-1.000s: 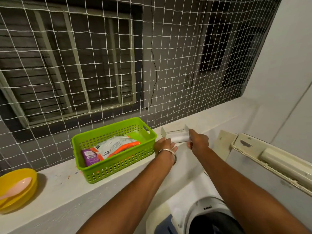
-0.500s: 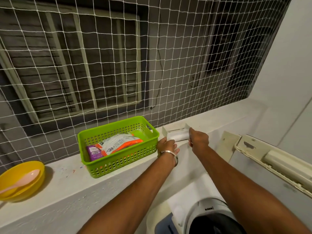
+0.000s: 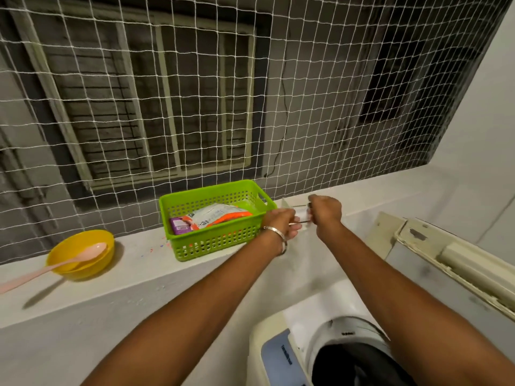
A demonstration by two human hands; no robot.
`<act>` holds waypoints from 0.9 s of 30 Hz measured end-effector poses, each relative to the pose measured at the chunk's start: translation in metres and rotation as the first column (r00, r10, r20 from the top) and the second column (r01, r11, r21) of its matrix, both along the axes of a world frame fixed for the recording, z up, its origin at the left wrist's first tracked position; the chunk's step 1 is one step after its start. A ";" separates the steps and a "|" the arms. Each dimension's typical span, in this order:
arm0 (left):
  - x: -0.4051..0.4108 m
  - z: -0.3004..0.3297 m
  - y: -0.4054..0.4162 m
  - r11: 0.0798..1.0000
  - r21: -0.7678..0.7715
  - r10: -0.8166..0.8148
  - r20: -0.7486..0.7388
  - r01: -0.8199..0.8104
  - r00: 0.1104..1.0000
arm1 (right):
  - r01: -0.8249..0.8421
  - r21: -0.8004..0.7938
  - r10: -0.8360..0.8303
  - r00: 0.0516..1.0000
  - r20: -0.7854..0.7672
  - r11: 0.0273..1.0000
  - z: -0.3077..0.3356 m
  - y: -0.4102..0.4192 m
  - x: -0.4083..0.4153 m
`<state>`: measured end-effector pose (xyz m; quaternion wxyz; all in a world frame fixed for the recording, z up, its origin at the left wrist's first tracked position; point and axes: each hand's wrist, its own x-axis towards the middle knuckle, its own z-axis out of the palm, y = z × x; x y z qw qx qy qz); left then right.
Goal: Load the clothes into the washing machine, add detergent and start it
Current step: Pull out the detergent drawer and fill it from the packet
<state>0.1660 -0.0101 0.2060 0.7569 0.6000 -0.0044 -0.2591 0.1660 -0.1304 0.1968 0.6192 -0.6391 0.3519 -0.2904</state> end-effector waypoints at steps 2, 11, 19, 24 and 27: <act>0.004 0.010 0.014 1.000 -0.006 0.005 0.045 -0.005 0.999 | -0.065 -0.027 0.065 0.998 0.016 0.998 0.008 0.013 0.001; 0.048 0.039 0.089 0.982 0.179 0.011 0.297 -0.067 0.955 | -0.342 -0.477 0.296 0.940 -0.172 0.809 0.030 0.073 0.021; 0.093 0.018 0.143 0.578 0.764 -0.470 0.598 -0.285 0.649 | -0.680 -0.690 0.024 0.717 -0.697 0.248 0.032 0.104 0.046; 0.107 0.016 0.150 0.587 0.767 -0.517 0.601 -0.259 0.609 | -0.749 -0.582 0.068 0.630 -0.774 0.316 0.033 0.114 0.064; 0.116 0.021 0.152 0.575 0.794 -0.571 0.563 -0.198 0.598 | -0.737 -0.545 0.156 0.641 -0.752 0.400 0.039 0.111 0.074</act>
